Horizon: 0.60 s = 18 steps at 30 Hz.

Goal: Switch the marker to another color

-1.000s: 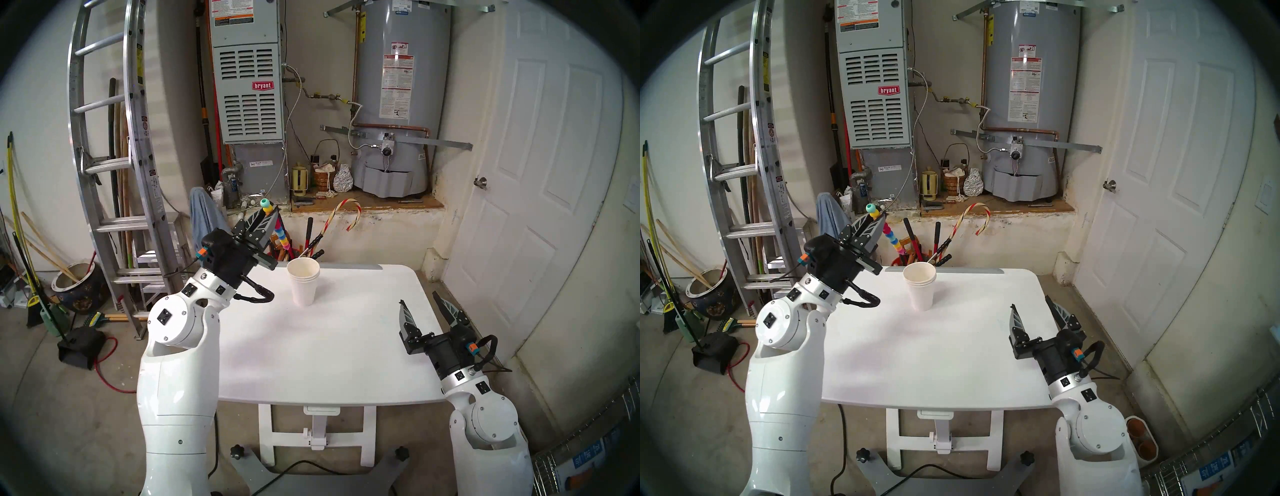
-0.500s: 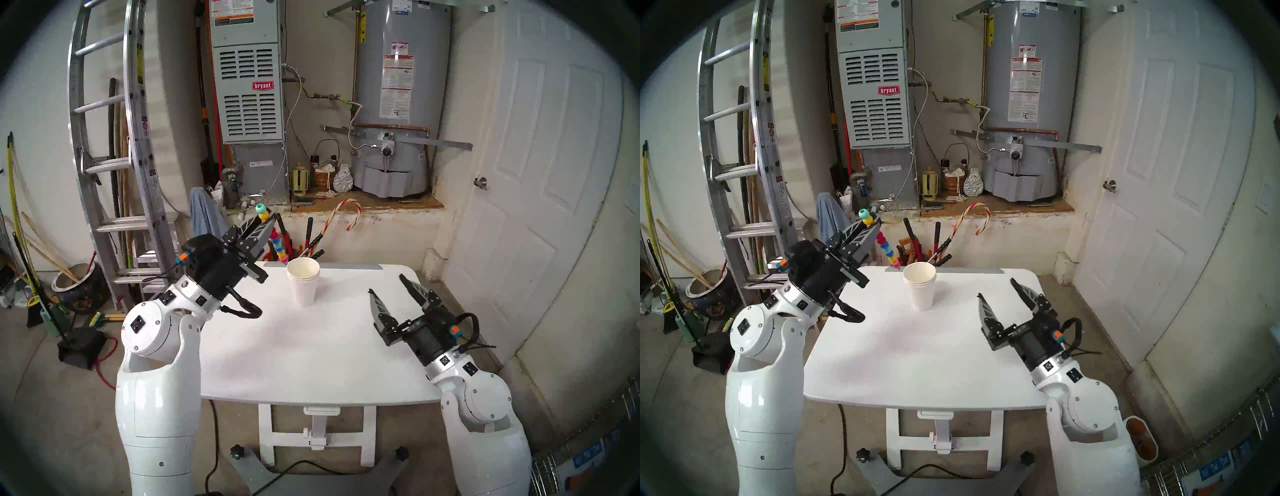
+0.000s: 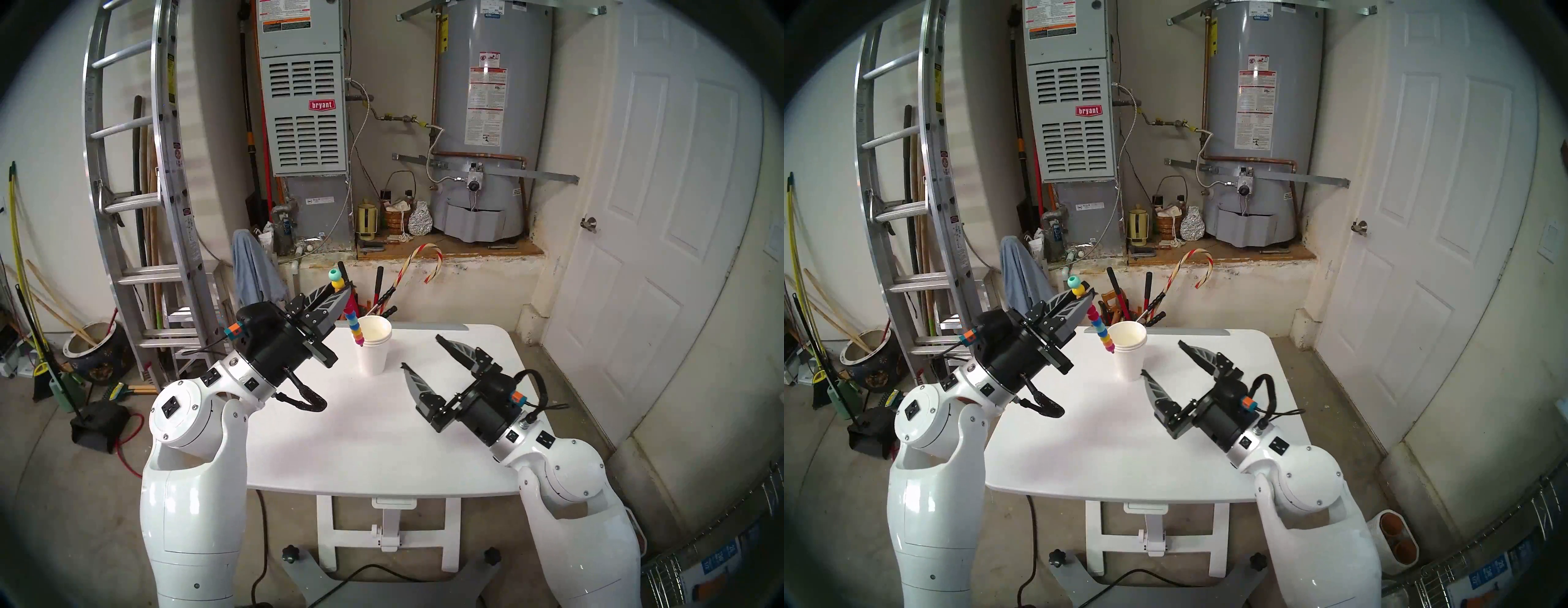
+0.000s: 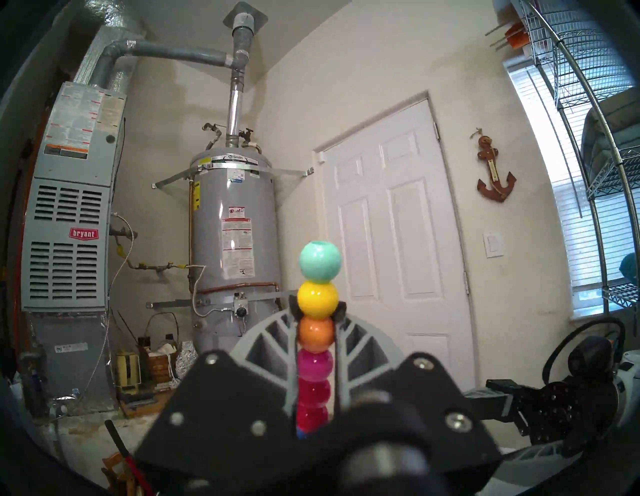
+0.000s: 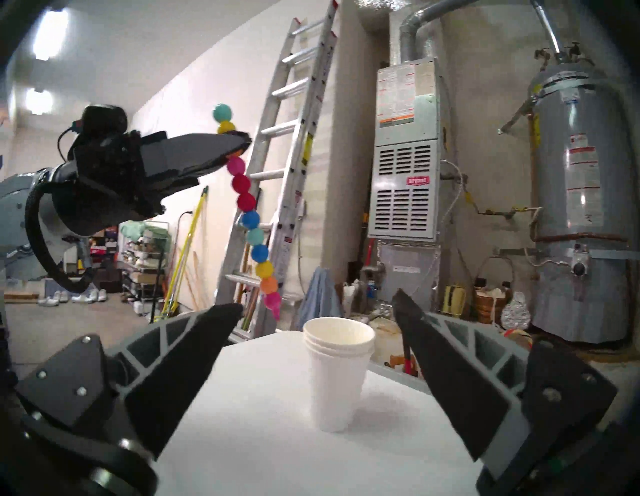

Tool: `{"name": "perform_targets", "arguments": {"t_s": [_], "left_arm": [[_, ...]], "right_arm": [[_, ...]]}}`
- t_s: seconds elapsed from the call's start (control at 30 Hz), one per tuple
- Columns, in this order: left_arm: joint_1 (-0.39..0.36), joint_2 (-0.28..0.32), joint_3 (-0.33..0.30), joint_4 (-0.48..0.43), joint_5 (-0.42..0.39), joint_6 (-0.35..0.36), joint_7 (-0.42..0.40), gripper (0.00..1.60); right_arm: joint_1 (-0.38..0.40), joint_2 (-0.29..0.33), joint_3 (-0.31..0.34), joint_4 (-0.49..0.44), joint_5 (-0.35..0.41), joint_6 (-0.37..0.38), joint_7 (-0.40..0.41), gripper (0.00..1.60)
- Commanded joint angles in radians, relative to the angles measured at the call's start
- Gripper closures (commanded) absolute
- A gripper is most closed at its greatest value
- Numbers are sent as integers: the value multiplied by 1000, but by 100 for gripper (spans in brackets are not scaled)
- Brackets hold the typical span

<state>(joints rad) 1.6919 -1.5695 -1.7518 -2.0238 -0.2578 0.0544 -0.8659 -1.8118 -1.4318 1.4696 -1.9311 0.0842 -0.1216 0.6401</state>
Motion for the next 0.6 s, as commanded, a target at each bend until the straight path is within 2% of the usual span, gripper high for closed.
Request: {"name": "perform_targets", "arguments": {"t_s": [0.0,0.13,0.3,0.57], "left_arm": [[8,1,12,-35,5,1,-6,160],[18,4,17,-35,13,3,-8,160],[18,6,21,-27,25,3,-8,160],[26,3,36,-12,53,-7,-9,160]], "right_arm": [[92,-21,-72,11,-73,-1,-9,0],[116,-26,-100,30,-145,-12,-26,0],[134,-33,-117,56,-198,-42,-47,0],[154,-43,-113,65,-233,-58,-72,0]]}}
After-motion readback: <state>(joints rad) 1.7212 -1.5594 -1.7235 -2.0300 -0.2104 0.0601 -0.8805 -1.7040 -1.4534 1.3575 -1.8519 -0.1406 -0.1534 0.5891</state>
